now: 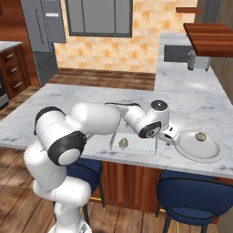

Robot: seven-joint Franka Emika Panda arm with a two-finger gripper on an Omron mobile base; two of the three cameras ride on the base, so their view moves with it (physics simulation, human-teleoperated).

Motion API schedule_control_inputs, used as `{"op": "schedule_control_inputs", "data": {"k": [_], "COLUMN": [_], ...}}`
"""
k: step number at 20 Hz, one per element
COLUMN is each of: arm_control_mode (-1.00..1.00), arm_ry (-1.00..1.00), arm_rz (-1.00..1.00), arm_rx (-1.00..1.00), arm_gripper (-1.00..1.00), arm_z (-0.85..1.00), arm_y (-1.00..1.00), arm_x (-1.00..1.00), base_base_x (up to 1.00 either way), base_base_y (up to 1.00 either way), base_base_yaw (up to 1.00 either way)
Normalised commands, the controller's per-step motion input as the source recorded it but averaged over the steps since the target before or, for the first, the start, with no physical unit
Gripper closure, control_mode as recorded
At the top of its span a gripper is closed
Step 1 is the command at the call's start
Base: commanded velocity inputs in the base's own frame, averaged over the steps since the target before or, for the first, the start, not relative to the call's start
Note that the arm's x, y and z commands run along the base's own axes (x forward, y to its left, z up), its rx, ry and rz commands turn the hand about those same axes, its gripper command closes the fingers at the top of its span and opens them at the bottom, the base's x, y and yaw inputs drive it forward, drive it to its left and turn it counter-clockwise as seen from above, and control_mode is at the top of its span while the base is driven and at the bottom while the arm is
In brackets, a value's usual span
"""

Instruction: Place two dumplings into each of the tupperware containers and then place the containers in the fridge.

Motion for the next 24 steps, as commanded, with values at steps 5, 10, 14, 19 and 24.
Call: {"op": "schedule_control_inputs", "data": {"k": [5,10,14,19,24], "arm_control_mode": [-1.0,-1.0,-1.0,-1.0,-1.0], "arm_ry": [-0.08,-0.1,-0.1,-0.13,0.0], "arm_rz": [-0.07,0.0,0.0,0.0,-0.05], "arm_rx": [0.0,0.0,0.0,-0.01,0.0], "arm_gripper": [-1.0,-1.0,-1.0,-1.0,-1.0], "arm_z": [-0.01,-0.07,-0.2,-0.15,0.05], "arm_y": [-0.52,-0.38,-0.23,-0.28,-0.13], "arm_x": [0.12,0.26,0.23,0.23,0.13], "base_base_x": [0.0,0.0,0.0,0.0,0.0], "base_base_y": [0.0,0.0,0.0,0.0,0.0], "base_base_yaw": [0.0,0.0,0.0,0.0,0.0]}}
